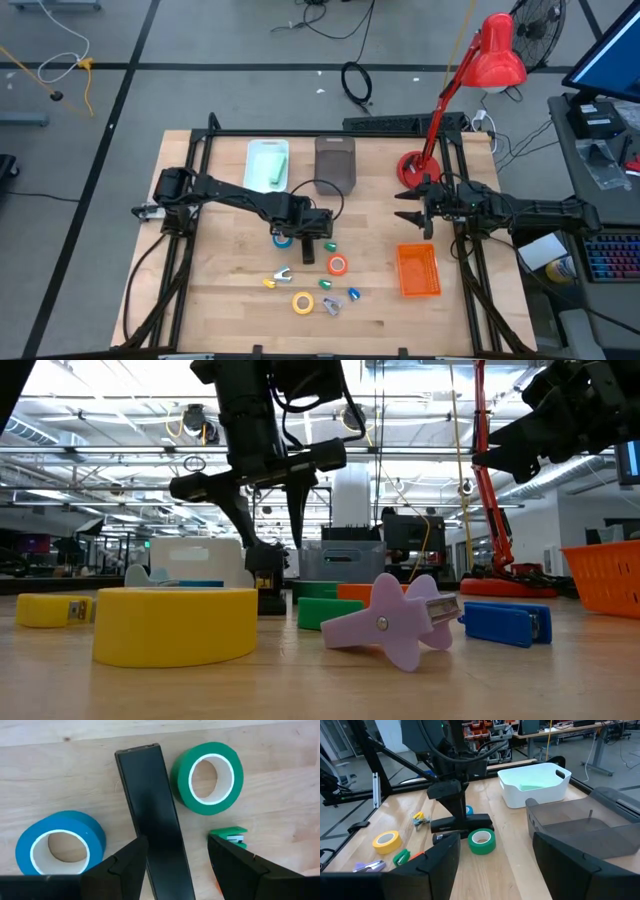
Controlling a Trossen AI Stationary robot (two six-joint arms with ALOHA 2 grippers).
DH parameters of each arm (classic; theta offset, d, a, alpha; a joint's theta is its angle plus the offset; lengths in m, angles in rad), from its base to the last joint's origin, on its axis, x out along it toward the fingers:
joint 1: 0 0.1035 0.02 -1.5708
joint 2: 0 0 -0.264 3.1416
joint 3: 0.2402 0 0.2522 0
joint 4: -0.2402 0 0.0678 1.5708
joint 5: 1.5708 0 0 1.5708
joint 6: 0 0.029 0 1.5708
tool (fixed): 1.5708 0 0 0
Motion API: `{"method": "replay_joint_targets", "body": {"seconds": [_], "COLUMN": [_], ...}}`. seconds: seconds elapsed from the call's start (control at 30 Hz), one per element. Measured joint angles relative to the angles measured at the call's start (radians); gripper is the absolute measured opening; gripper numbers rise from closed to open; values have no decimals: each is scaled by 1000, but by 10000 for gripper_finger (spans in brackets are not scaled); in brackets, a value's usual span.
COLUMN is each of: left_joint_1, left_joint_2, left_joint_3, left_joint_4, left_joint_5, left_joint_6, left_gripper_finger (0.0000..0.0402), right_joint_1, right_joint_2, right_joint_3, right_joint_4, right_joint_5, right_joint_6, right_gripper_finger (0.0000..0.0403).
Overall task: Pick and place Stapler, Stapler remover, tape
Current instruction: Put the black stapler into the white bin
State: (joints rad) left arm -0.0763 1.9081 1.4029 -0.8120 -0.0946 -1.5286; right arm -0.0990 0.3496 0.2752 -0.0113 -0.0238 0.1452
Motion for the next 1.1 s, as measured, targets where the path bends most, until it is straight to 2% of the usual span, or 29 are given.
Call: {"method": "replay_joint_targets", "body": {"seconds": [1.1], "left_joint_1": [10], "left_joint_2": [4], "left_joint_3": [-2], "left_joint_4": [-47], "left_joint_5": [-10], "left_joint_6": [-18], "left_gripper_finger": [214], "right_joint_1": [0], "right_joint_2": [0], "right_joint_3": [0], "right_joint_4": [0], "right_joint_5": [4], "right_joint_6": [0], "right_gripper_finger": [242]}}
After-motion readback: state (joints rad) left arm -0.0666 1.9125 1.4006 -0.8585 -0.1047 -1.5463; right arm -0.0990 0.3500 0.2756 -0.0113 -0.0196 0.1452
